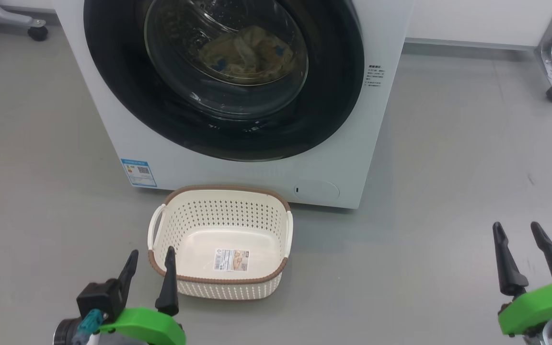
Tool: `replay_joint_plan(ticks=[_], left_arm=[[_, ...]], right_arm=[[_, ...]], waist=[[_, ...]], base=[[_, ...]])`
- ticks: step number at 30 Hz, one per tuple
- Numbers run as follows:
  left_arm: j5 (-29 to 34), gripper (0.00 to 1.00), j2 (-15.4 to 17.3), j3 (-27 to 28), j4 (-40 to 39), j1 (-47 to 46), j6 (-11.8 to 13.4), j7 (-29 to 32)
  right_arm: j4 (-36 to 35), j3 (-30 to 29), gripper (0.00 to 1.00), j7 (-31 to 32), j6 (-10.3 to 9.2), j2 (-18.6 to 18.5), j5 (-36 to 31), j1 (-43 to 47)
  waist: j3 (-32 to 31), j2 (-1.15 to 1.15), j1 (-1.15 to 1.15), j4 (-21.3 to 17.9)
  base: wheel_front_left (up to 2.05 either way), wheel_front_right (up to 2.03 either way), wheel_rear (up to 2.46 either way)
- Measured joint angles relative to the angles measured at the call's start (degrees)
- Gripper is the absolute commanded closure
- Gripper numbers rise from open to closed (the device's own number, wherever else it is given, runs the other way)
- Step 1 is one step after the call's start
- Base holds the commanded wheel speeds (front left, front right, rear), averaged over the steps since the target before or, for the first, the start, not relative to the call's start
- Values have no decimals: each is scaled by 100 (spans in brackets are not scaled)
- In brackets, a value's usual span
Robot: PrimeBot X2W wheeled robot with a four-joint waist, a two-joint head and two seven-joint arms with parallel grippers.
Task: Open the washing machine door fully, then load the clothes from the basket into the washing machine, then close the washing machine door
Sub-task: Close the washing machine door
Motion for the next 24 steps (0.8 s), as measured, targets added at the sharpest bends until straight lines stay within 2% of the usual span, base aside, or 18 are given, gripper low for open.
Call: replay_joint_plan(ticks=[9,24], left_arm=[[-53,0,54,3,-80,63,1,32],[-57,0,81,-121,-94,81,-3,98]], right_arm=[[-566,-12,0,227,0,27,189,397],[-642,-9,0,307,0,29,189,442]], waist=[[-21,0,0,-68],[9,0,0,-59]], base=[[0,0,0],[0,0,0]])
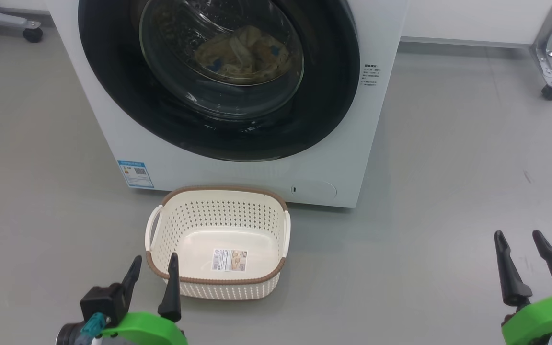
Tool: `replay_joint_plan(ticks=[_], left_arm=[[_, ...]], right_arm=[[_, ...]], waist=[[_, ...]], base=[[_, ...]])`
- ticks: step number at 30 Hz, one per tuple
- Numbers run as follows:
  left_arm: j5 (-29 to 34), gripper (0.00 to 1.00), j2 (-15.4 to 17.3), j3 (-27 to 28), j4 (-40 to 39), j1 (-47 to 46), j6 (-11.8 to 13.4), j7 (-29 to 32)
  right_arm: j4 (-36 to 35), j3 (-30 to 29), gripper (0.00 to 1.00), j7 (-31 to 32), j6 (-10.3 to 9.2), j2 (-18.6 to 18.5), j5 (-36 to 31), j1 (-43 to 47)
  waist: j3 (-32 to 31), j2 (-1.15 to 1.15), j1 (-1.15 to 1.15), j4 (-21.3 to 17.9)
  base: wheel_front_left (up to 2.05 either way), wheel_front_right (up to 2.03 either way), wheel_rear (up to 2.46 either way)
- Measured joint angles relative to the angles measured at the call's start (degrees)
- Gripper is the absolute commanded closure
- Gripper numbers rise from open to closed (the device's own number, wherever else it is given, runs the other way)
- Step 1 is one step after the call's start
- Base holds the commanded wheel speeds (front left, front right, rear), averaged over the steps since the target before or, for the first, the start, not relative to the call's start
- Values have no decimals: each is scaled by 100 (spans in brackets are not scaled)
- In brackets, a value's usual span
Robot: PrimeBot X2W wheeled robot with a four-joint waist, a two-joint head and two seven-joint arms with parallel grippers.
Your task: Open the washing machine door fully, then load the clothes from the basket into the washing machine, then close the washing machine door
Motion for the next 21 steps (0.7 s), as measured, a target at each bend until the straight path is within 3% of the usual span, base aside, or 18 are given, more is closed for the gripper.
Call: replay_joint_plan(ticks=[18,19,21], left_arm=[[0,0,45,-67,1,-5,55,2],[1,100,37,-73,19,-2,54,1],[0,100,-3,-88,186,71,55,1]], right_arm=[[3,16,0,33,0,1,48,0],[22,22,100,32,0,5,47,0],[223,37,100,33,0,36,47,21]], waist=[[44,0,0,39],[44,0,0,42],[45,0,0,42]], base=[[0,0,0],[0,0,0],[0,0,0]])
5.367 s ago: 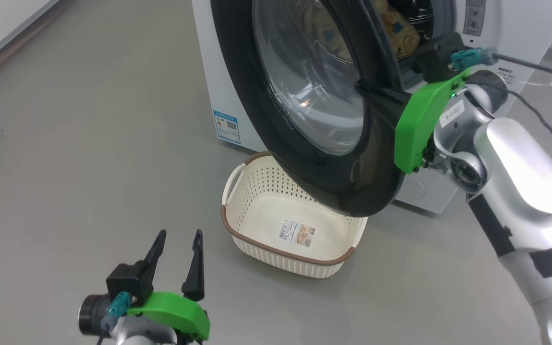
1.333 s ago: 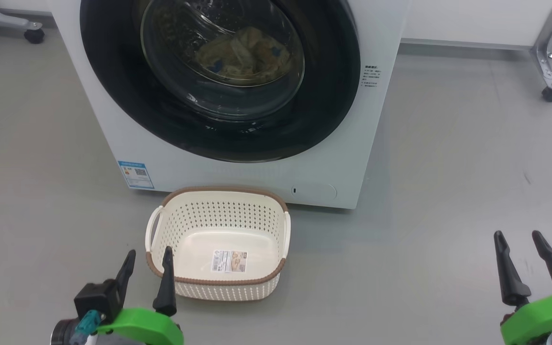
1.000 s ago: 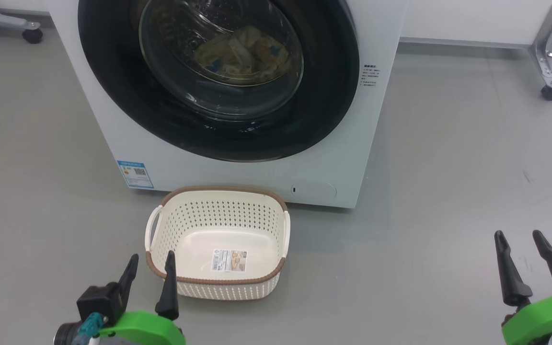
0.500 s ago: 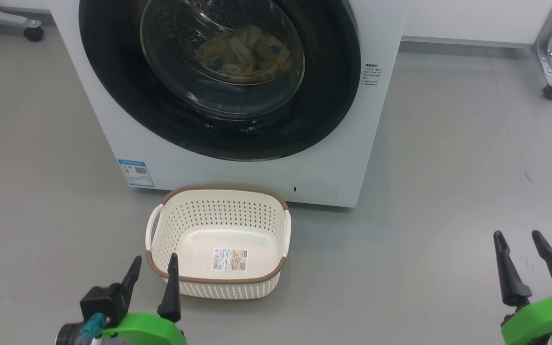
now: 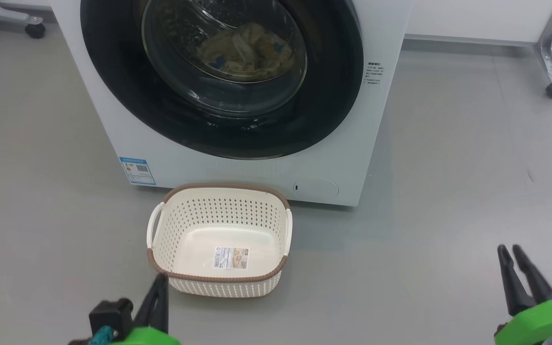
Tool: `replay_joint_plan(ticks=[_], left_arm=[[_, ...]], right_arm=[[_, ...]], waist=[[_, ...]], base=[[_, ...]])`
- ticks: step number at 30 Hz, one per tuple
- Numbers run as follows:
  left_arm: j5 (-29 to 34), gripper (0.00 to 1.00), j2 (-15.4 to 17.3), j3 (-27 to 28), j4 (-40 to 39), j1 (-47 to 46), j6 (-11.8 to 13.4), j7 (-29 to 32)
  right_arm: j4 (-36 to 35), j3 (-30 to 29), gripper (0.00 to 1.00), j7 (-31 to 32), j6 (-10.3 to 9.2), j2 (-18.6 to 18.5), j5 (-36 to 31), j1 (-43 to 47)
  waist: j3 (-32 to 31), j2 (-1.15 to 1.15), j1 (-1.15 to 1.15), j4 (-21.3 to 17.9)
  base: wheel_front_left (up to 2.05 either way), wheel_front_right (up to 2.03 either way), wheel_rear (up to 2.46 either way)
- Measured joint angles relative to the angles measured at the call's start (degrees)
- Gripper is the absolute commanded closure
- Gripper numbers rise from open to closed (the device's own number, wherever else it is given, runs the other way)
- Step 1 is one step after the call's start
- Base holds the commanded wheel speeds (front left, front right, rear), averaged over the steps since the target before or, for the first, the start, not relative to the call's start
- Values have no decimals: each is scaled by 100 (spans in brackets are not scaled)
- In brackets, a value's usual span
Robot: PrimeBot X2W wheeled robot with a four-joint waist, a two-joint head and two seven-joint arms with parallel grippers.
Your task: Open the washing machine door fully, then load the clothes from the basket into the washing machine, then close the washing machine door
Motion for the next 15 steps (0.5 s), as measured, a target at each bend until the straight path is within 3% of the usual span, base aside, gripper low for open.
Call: replay_joint_plan(ticks=[9,15], left_arm=[[0,100,-166,-154,820,787,0,1],[-133,100,-198,-140,1022,1024,-10,56]], right_arm=[[1036,135,100,19,1,35,0,320],[1323,176,100,35,1,40,149,431]], waist=[[2,0,0,-2],[6,0,0,-22]], base=[[0,0,0],[0,0,0]])
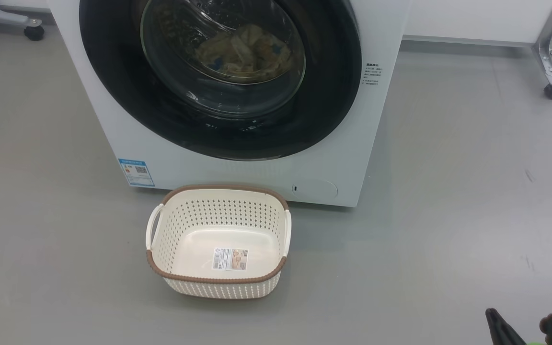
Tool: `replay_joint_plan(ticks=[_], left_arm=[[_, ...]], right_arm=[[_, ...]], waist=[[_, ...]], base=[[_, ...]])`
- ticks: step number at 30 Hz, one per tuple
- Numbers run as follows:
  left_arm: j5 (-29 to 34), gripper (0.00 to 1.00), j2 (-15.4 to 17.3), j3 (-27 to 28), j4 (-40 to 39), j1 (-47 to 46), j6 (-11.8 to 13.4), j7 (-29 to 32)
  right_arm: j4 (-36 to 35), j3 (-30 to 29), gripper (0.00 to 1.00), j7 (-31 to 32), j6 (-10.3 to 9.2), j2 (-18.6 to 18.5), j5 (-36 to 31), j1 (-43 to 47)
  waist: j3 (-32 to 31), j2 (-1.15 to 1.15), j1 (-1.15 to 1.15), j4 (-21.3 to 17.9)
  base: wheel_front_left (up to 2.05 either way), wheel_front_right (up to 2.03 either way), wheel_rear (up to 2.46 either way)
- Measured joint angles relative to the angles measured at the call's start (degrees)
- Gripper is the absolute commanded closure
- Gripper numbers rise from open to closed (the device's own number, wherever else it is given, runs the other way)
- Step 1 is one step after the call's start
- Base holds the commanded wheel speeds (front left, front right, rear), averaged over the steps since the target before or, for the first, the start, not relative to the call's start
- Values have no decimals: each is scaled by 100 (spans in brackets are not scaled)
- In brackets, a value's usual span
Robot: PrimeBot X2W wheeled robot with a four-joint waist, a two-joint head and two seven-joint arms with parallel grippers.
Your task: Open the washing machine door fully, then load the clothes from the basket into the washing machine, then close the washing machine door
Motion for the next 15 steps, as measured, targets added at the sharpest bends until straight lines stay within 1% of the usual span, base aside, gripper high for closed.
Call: replay_joint_plan(ticks=[2,5,9,15], left_arm=[[-104,100,-12,33,-12,-39,-46,2],[-256,100,-37,67,-27,-47,-52,51],[-524,100,-70,215,-51,-48,-147,105],[-840,100,-98,336,-99,-71,-203,194]], right_arm=[[-1,2,100,4,0,0,122,-4],[5,10,100,7,0,0,324,-7],[37,21,100,9,0,0,638,-47],[62,31,100,16,0,0,1023,-138]], waist=[[2,0,0,-11],[4,0,0,-28],[9,0,0,-55],[15,0,0,-88]], base=[[0,0,0],[0,0,0],[0,0,0],[0,0,0]])
